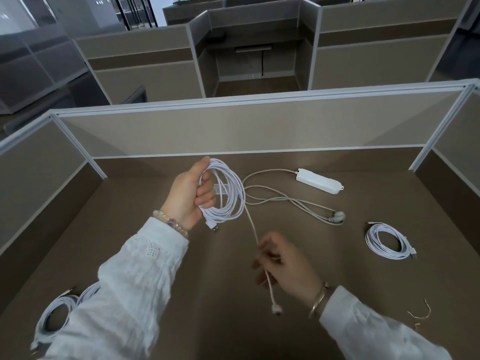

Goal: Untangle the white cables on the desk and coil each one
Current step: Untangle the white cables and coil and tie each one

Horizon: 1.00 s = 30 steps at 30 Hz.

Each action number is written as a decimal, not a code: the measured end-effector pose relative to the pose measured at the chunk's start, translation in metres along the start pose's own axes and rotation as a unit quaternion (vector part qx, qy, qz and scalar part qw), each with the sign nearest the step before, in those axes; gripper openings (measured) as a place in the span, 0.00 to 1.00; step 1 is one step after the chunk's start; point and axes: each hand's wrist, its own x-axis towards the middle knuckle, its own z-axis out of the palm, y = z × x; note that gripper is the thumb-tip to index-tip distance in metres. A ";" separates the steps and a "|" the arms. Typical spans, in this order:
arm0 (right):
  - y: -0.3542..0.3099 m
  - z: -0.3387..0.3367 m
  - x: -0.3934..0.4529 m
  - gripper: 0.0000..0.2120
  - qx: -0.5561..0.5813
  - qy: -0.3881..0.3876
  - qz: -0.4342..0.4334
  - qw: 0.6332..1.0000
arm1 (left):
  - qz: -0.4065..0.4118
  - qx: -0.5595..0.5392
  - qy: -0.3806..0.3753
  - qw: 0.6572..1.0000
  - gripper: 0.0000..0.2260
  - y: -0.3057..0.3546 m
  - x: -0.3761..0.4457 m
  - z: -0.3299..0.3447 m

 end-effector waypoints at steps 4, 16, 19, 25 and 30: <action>-0.020 0.005 -0.004 0.05 0.096 -0.083 0.039 0.991 | 0.000 0.017 0.000 1.000 0.19 -0.003 -0.001 0.001; -0.062 0.016 -0.008 0.03 0.154 -0.112 0.005 0.982 | -0.040 0.037 0.011 0.998 0.23 -0.032 -0.017 0.025; -0.066 0.016 -0.006 0.07 0.156 -0.092 0.008 0.983 | -0.085 0.034 0.002 0.996 0.25 -0.041 -0.021 0.032; -0.070 0.020 -0.013 0.09 0.194 -0.017 0.047 0.980 | -0.116 0.008 -0.052 0.992 0.29 -0.048 -0.025 0.039; -0.072 0.011 -0.012 0.14 0.056 0.002 0.027 0.998 | -0.145 0.106 -0.145 0.973 0.30 -0.042 -0.025 0.039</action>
